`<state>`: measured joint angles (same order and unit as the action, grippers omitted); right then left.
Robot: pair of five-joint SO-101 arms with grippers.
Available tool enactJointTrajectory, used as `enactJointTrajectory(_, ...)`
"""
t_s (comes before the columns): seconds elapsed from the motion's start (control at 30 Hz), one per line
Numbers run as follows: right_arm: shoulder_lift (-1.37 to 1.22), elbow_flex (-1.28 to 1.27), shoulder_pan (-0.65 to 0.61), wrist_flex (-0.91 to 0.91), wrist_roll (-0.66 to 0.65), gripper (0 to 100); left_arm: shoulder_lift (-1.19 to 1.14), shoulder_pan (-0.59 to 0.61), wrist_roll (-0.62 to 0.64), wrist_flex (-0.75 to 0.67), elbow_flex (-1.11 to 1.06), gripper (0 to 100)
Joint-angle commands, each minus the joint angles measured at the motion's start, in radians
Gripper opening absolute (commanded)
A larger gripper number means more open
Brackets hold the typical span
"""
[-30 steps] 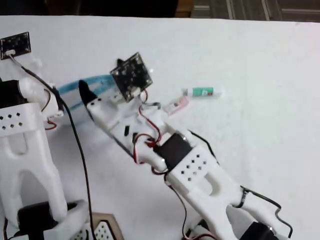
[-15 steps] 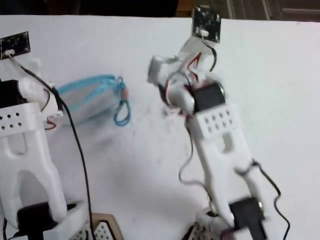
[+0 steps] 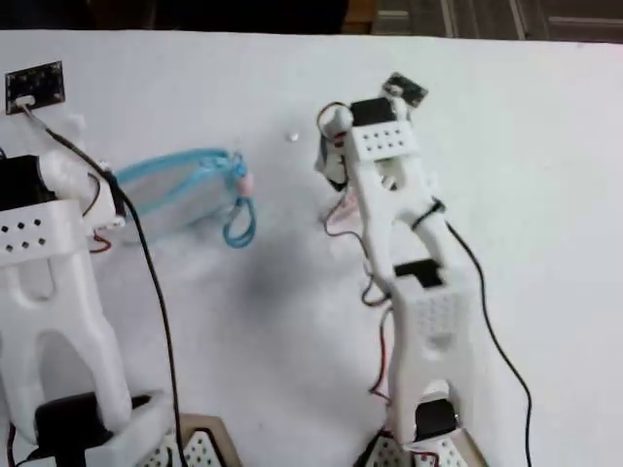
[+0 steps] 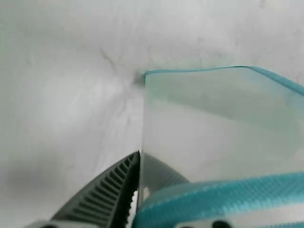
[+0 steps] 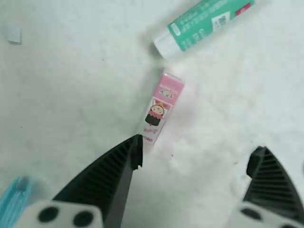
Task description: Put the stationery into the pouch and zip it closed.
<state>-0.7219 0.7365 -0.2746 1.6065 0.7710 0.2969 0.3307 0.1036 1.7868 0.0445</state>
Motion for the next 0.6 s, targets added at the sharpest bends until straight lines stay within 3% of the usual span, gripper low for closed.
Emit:
enactJointTrajectory(0.0, -0.145, 0.278, 0.007, 0.081, 0.014, 34.4, 0.01, -0.01, -0.006, -0.003, 0.002, 2)
enactJointTrajectory(0.23, -0.407, 0.606, 0.03, 0.134, 0.089, 30.6, 0.008, -0.01, -0.006, -0.003, 0.002, 2)
enactJointTrajectory(0.57, -0.499, 0.695, 0.061, 0.156, 0.078, 15.9, 0.008, -0.01, -0.006, -0.003, 0.003, 2)
